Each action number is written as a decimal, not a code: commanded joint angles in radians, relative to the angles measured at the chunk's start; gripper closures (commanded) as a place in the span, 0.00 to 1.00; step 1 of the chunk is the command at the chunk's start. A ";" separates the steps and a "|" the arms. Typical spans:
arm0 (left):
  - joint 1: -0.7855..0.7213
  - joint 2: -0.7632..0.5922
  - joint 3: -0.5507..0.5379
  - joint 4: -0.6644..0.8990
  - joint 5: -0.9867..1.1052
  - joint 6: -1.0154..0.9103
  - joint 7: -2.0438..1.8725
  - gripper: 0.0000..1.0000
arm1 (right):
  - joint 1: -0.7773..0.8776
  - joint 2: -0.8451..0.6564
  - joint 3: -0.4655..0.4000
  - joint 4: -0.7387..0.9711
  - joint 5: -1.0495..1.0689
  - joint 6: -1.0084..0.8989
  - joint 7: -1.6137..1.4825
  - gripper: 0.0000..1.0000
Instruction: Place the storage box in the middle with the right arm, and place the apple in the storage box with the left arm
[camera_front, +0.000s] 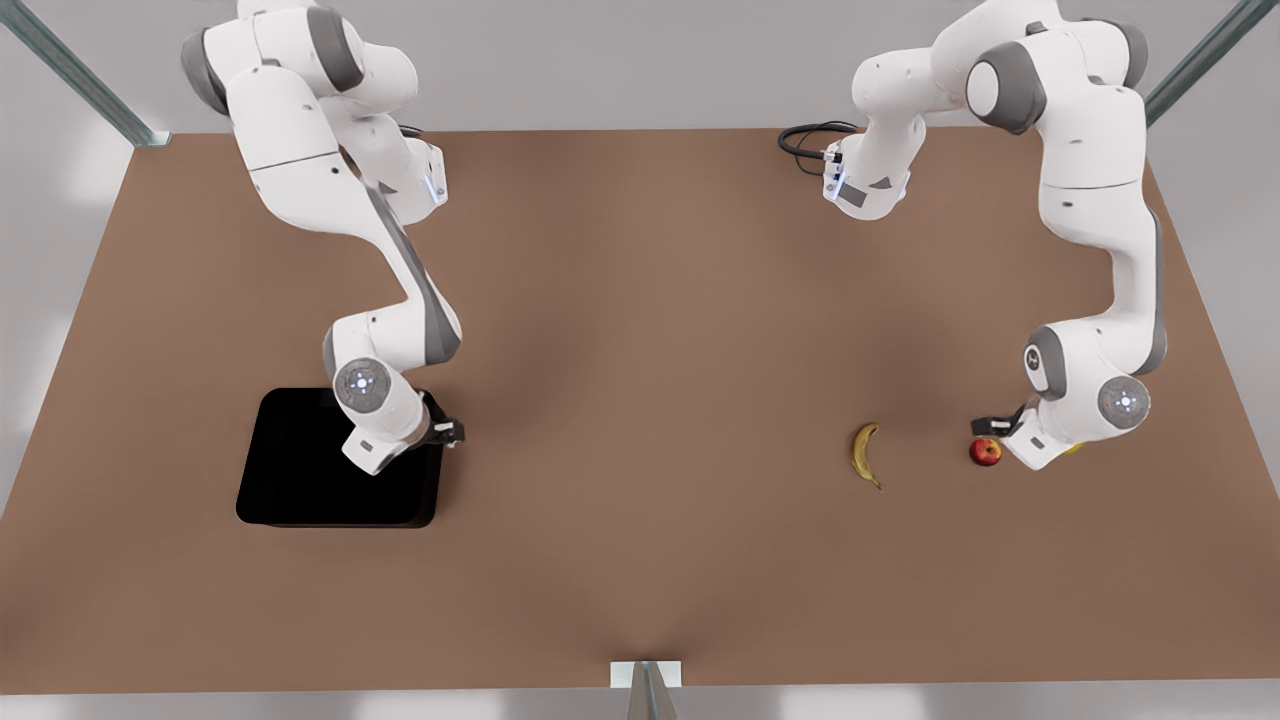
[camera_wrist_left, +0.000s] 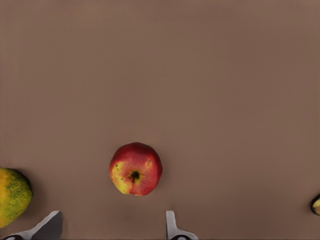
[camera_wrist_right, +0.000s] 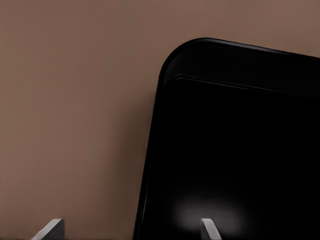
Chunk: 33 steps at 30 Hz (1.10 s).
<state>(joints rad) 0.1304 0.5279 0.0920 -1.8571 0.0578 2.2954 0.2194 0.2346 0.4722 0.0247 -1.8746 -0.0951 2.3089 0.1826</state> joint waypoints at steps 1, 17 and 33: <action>0.000 0.007 0.000 0.013 -0.001 0.007 0.000 0.00 | 0.000 0.003 0.000 0.000 0.000 0.001 0.000 0.00; -0.017 0.090 0.003 0.039 -0.024 0.075 0.000 0.02 | 0.009 0.063 -0.005 0.002 0.002 0.007 -0.034 0.79; -0.023 0.121 0.005 0.038 -0.024 0.087 -0.012 0.15 | 0.117 -0.027 0.004 0.035 0.011 0.007 -0.025 0.79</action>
<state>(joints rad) 0.1074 0.6489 0.0966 -1.8193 0.0343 2.3834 0.2071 0.3645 0.4386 0.0294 -1.8381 -0.0776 2.3174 0.1547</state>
